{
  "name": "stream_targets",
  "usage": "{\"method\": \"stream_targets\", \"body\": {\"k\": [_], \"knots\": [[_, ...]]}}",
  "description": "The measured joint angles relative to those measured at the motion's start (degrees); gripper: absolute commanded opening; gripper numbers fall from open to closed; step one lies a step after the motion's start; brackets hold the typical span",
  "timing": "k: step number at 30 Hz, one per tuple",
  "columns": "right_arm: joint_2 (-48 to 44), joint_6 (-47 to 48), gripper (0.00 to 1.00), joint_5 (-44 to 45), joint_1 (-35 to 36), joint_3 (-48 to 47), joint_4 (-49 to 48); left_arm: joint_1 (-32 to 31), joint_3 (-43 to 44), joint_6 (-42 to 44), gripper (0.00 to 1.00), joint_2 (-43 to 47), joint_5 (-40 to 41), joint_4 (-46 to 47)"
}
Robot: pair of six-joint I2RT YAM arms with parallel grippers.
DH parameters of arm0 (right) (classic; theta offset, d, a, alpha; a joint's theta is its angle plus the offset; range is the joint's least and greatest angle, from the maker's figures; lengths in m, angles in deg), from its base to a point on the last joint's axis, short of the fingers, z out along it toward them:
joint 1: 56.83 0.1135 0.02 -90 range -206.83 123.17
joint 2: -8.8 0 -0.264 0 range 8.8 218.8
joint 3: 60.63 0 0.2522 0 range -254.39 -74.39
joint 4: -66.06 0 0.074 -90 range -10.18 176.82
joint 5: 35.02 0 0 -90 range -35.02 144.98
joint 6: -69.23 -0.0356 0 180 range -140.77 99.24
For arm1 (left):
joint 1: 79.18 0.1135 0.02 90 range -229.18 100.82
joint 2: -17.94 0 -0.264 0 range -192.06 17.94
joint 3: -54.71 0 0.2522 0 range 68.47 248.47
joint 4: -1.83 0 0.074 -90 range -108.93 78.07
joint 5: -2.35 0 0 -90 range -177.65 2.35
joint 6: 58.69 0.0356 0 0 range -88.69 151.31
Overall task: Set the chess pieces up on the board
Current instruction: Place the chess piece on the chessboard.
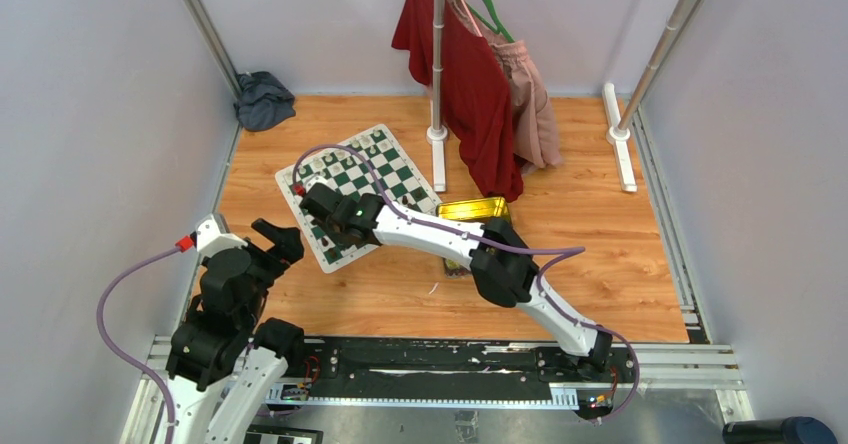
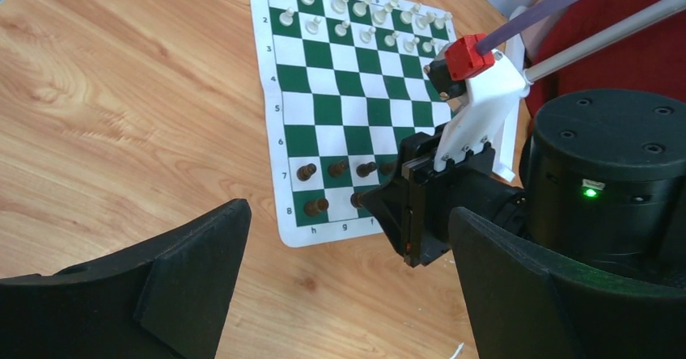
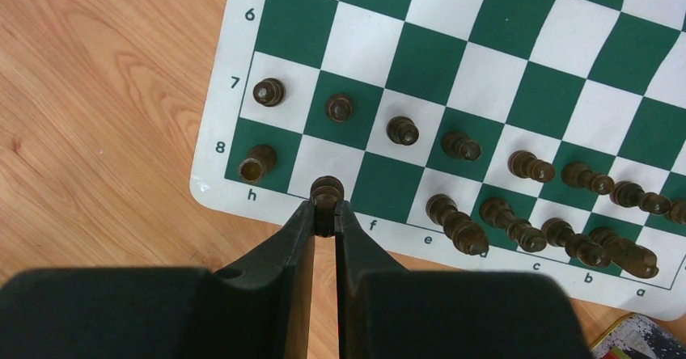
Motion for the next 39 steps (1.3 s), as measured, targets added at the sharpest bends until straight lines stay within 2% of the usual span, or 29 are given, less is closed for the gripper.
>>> {"method": "stream_targets", "body": {"k": [39], "knots": [[4.94,-0.04,0.02,-1.77,-0.02,-2.54,0.37,0.0,0.07,0.76,1.0,0.24,-1.49,-0.02]]}}
